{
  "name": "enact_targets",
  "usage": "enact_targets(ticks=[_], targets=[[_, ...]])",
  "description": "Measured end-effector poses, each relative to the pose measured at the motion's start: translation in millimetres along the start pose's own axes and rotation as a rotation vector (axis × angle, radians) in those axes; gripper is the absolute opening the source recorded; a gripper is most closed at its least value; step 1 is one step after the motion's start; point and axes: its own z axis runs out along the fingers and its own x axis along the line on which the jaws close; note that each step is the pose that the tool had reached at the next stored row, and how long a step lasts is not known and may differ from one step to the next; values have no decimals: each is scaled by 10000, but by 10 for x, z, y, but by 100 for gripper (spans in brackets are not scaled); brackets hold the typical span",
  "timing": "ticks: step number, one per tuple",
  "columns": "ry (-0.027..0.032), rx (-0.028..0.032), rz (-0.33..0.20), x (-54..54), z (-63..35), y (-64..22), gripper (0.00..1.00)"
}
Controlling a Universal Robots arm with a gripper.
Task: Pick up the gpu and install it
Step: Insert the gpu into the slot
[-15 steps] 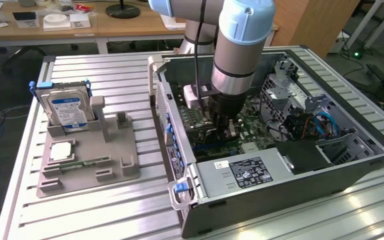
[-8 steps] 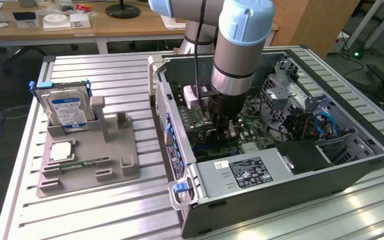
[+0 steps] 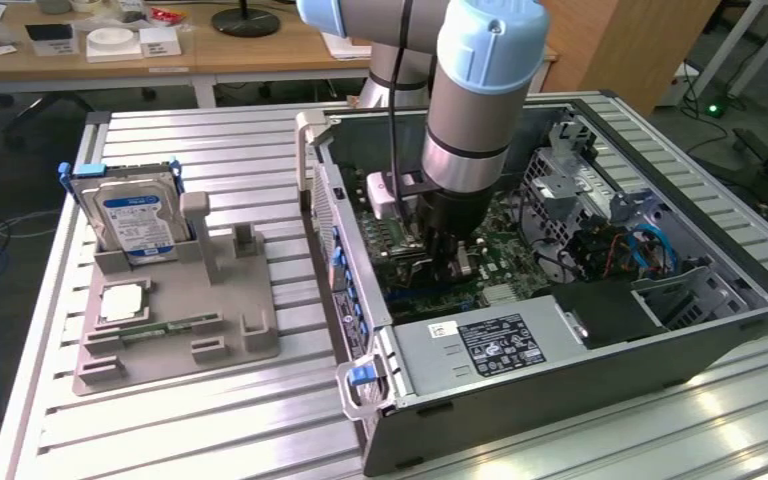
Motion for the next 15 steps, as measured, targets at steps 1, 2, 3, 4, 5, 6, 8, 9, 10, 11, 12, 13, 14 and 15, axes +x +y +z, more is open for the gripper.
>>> enact_targets(ticks=[1, 2, 3, 4, 5, 6, 8, 9, 10, 11, 12, 13, 14, 15], targets=[[2, -1, 0, 0, 0, 0, 27], [1, 0, -1, 0, 1, 0, 27], [0, 1, 0, 0, 2, 0, 27], [-1, 1, 0, 0, 3, 0, 27], [-2, 1, 0, 0, 3, 0, 27], [-2, 1, 0, 0, 3, 0, 27], [-3, 1, 0, 0, 3, 0, 27], [-2, 1, 0, 0, 3, 0, 27], [-2, 1, -1, 0, 3, 0, 27], [-2, 2, -1, 0, 4, 1, 27], [-1, 1, -1, 0, 4, 2, 27], [-1, 1, -1, 0, 5, 2, 27], [-2, 2, 0, 0, 5, 3, 27], [-2, 1, 0, 0, 6, 3, 27]])
